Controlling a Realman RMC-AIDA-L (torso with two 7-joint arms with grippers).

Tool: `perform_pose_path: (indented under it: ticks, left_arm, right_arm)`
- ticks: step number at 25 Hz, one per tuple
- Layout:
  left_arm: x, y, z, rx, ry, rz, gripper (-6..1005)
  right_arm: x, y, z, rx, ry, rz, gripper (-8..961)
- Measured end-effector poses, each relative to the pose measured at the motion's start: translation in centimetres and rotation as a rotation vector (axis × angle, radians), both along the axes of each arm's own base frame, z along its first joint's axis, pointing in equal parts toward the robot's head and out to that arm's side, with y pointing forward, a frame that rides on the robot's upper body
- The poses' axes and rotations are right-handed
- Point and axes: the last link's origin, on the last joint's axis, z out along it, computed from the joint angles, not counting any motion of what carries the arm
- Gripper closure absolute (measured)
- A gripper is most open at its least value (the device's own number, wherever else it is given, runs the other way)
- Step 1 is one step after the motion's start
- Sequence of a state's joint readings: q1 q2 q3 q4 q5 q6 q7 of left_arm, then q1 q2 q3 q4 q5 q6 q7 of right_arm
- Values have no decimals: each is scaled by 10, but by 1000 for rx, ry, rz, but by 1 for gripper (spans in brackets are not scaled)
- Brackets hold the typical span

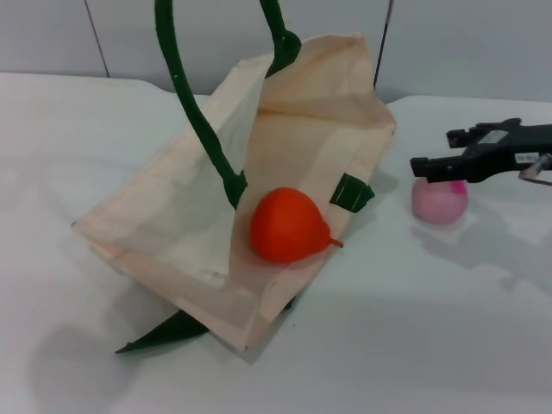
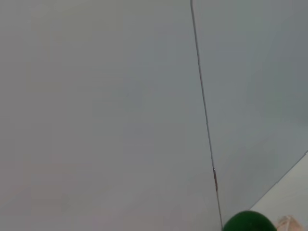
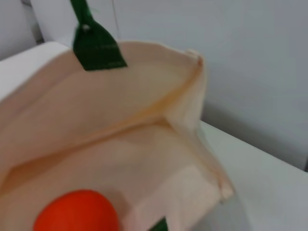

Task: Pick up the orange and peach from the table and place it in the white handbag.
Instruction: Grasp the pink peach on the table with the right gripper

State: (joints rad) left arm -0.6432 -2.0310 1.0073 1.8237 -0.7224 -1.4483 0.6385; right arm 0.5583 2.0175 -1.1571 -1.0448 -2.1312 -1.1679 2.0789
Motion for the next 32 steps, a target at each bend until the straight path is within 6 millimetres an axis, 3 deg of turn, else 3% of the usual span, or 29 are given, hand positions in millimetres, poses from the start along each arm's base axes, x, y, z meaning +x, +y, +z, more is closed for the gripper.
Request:
perform_pose_path:
  ticks: [5, 12, 21, 32]
  left_arm:
    - [-1, 0, 1, 7, -5, 1, 826]
    - [0, -1, 3, 15, -9, 2, 824]
    - [3, 0, 2, 12, -9, -5, 822]
    - [6, 0, 2, 11, -12, -11, 818]
  right_arm:
    - [12, 3, 6, 21, -48, -43, 91]
    - [24, 10, -8, -8, -88, -92, 89]
    - [28, 19, -27, -37, -134, -120, 86]
    - [33, 24, -26, -7, -165, -137, 80]
